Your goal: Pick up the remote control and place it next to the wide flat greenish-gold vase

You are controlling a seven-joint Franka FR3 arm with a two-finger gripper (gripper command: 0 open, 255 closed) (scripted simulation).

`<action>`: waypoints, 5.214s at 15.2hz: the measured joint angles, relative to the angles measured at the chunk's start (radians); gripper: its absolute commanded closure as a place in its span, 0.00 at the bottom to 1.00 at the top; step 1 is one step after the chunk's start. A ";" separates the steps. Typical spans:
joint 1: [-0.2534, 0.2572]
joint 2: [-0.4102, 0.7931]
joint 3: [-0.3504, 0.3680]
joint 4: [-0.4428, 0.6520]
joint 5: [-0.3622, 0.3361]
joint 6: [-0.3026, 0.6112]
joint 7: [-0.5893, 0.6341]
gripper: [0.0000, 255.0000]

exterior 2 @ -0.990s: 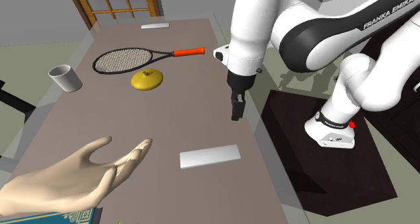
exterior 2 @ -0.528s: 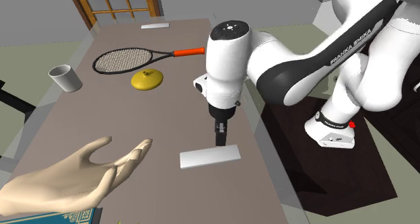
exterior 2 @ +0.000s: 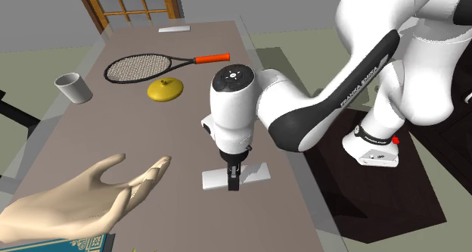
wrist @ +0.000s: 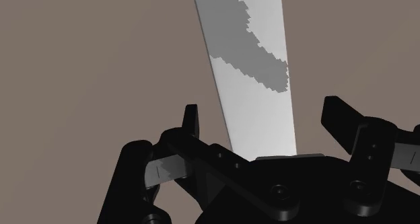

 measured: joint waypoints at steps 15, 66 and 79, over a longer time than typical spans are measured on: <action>0.010 0.042 -0.008 -0.027 -0.026 0.067 0.018 1.00; -0.169 0.112 -0.108 0.467 0.011 -0.354 -0.325 1.00; -0.218 0.268 -0.151 0.632 -0.015 -0.365 -0.428 1.00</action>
